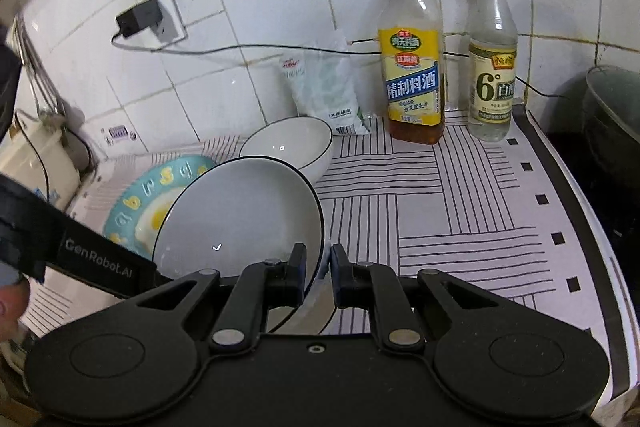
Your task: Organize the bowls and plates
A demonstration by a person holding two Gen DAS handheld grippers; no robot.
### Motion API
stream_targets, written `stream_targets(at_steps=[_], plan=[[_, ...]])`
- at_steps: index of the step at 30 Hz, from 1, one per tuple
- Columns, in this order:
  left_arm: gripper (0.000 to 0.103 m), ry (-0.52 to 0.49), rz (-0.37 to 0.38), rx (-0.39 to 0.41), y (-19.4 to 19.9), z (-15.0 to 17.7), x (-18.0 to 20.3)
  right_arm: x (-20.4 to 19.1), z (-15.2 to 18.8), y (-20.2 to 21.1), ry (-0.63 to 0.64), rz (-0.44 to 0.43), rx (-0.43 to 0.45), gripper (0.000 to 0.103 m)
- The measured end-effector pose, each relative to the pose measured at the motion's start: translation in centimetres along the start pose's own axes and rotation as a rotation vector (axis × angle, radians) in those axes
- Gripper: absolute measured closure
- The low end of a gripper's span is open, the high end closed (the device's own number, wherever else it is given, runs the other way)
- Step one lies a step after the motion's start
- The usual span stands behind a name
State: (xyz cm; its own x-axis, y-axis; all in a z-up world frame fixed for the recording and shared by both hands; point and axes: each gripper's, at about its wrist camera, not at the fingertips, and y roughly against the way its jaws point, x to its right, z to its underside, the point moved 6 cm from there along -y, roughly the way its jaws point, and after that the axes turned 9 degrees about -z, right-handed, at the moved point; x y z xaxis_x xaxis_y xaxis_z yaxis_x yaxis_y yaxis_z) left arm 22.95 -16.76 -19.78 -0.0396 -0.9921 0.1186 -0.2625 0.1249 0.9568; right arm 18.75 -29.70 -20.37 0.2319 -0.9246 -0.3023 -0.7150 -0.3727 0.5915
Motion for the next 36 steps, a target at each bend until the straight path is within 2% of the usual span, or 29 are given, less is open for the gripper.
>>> stream_targets(at_steps=[18, 28, 32, 36], plan=[[0.085, -0.006, -0.031, -0.108, -2.9, -0.5, 0.1, -0.6, 0.6, -2.6, 0.152, 0.065, -0.054, 0.087], [0.081, 0.013, -0.008, -0.147, -3.3, -0.7, -0.1, -0.7, 0.4, -3.5, 0.227, 0.093, -0.083, 0.087], [0.081, 0.029, 0.013, -0.152, -2.9, -0.9, -0.6, -0.4, -0.2, -3.2, 0.201, 0.062, -0.101, 0.084], [0.076, 0.043, 0.049, -0.126, -1.5, -1.5, -1.3, 0.0, -2.0, -1.9, 0.119, -0.003, -0.069, 0.067]])
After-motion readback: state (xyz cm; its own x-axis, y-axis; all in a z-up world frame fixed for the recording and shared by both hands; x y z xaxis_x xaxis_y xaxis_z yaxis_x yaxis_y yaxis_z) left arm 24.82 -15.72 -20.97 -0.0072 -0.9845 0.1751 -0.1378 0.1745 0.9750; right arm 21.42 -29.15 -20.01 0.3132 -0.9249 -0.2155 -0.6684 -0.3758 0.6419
